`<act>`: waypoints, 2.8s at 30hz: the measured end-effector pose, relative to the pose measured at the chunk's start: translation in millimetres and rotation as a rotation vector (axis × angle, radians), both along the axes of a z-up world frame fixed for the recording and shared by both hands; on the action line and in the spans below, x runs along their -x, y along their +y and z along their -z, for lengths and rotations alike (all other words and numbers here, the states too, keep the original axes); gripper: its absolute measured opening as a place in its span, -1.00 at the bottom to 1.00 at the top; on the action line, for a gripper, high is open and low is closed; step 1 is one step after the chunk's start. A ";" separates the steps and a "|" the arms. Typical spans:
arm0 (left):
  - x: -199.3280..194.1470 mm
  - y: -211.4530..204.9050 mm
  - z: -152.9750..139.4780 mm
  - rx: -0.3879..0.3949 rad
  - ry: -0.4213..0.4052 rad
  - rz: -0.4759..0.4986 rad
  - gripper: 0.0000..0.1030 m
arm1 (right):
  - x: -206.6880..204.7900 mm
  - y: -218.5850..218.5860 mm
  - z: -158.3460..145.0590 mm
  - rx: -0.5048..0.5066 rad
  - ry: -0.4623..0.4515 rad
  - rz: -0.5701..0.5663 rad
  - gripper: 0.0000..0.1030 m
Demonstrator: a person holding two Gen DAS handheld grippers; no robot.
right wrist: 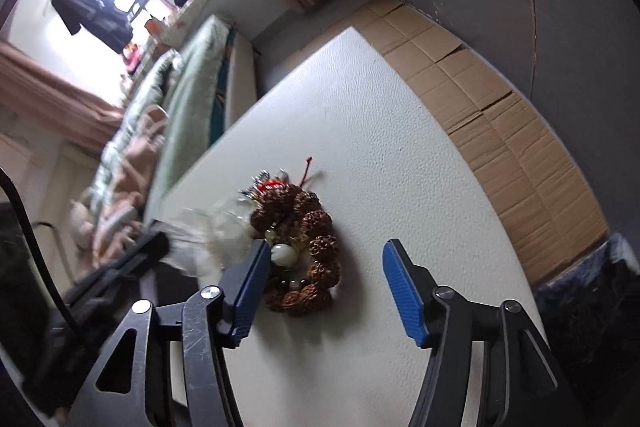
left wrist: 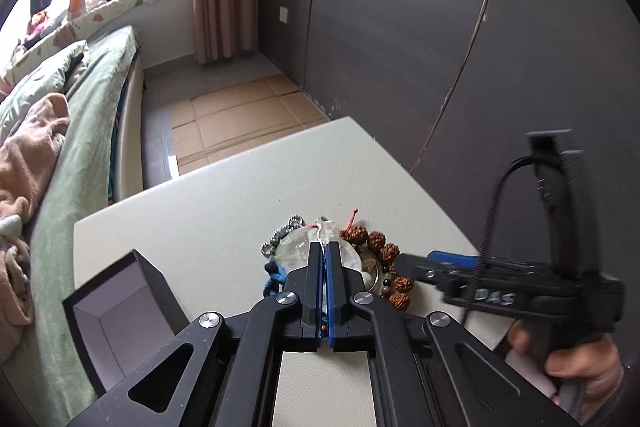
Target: Organize jewelry
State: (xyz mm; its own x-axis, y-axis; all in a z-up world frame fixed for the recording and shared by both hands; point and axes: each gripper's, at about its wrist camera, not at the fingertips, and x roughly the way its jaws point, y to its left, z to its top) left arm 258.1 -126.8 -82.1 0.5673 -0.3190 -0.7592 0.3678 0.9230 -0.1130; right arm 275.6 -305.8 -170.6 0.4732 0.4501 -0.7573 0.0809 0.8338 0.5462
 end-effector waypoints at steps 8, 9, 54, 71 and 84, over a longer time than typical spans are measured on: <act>6.4 20.0 -20.1 0.056 -0.052 -0.027 -0.99 | -23.5 25.6 9.3 0.160 0.074 -0.051 -0.53; 7.8 24.2 -21.8 0.060 -0.054 -0.032 -0.99 | -25.3 25.7 13.7 0.164 0.099 -0.052 -0.59; 39.2 193.0 -25.5 0.237 -0.060 -0.262 0.55 | 40.1 132.8 -116.0 -0.151 -0.333 -0.091 -0.60; 57.5 234.6 -18.9 0.211 -0.022 -0.373 0.55 | 18.9 199.3 -101.9 -0.244 -0.258 -0.212 -0.60; 66.8 213.8 -39.0 0.176 -0.052 -0.305 0.55 | 22.1 185.1 -82.7 -0.129 -0.134 -0.120 0.25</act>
